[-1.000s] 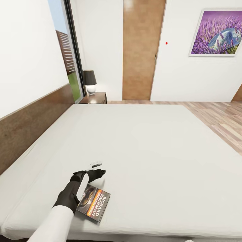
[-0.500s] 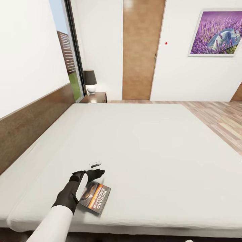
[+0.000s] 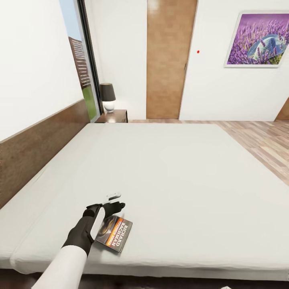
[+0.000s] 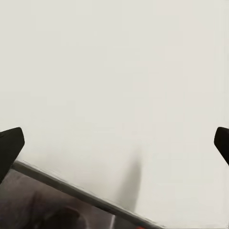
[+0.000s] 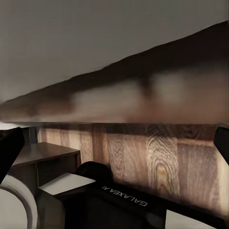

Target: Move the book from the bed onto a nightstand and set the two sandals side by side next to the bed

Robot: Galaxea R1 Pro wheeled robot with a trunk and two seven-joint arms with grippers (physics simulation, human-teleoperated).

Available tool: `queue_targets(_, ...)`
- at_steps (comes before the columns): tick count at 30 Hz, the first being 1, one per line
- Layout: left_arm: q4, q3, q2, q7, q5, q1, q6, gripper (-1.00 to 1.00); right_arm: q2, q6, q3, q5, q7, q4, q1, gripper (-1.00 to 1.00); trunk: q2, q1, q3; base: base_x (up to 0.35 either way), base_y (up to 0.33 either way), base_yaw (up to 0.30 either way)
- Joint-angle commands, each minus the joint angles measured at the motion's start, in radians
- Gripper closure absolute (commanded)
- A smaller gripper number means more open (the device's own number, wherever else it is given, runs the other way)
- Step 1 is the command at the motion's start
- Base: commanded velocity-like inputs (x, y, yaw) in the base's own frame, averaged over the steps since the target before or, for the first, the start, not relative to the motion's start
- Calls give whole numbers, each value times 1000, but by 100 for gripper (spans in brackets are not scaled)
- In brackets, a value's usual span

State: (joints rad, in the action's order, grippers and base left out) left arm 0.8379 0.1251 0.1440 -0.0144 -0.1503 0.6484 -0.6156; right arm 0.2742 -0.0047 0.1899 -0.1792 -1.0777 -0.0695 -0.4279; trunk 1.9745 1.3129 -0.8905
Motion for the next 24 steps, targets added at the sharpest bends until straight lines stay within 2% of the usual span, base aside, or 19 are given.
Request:
queue_targets(1, 1, 4, 1, -2, -8, 1, -6, -100, 0, 0, 0, -5, -4, -4, -2, -100, 0, 0, -1, -224, 0, 0)
queue_targets(6, 1, 4, 1, -1, -8, 1, -6, -100, 0, 0, 0, -5, -4, -4, -2, -100, 0, 0, -1, -109, 0, 0)
queue_targets(24, 1, 4, 1, -2, -8, 1, -6, -100, 0, 0, 0, -5, -4, -4, -2, -100, 0, 0, -1, -3, 0, 0)
